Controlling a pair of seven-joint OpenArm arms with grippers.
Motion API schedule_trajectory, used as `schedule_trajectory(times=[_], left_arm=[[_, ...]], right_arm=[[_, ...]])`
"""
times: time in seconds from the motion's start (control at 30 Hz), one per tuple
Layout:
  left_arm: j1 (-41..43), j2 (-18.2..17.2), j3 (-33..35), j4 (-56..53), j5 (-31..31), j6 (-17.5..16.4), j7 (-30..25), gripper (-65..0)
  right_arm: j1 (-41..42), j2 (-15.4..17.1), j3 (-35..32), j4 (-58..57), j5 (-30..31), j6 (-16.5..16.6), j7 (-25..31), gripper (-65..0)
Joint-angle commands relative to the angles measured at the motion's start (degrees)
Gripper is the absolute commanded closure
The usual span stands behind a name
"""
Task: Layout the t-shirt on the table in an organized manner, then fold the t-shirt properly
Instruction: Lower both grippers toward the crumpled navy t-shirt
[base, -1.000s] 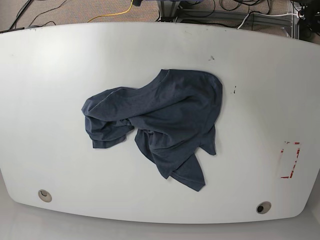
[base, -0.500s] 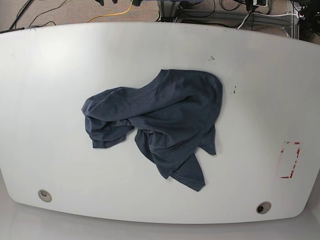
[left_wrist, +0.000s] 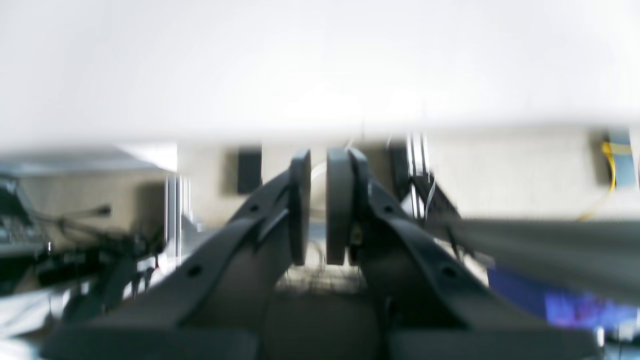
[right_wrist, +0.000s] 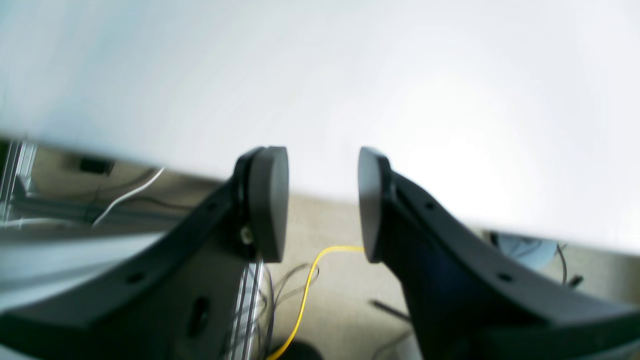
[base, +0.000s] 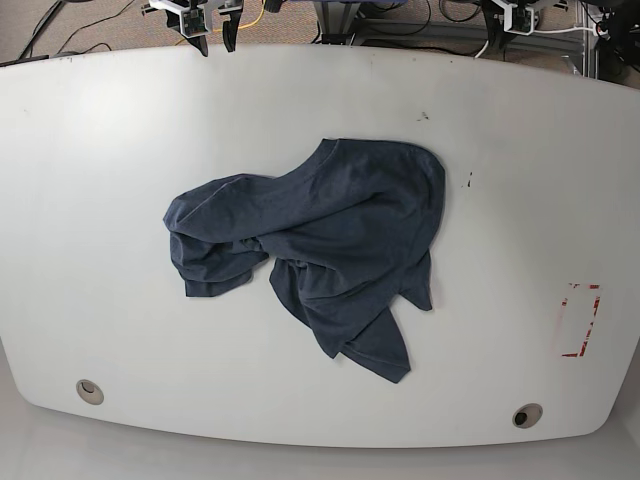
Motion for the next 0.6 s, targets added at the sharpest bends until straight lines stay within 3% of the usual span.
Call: schedule_trajectory(times=[0.0, 0.33, 0.57], left_arm=[[0.57, -0.02, -0.31, 2.00, -0.27, 0.23, -1.43, -4.2], [-4.17, -0.72, -0.57, 3.50, -0.01, 0.23, -1.25, -4.3], [-9.45, -4.68, -0.04, 3.59, -0.01, 0.23, -1.08, -4.7]], right_arm=[[1.46, -0.01, 0.03, 1.02, -0.07, -0.24, 1.07, -21.6], [9.37, -0.37, -0.06, 1.02, -0.07, -0.24, 0.98, -21.6], [15.61, -0.37, -0.06, 0.67, 0.11, -0.24, -0.16, -21.9]])
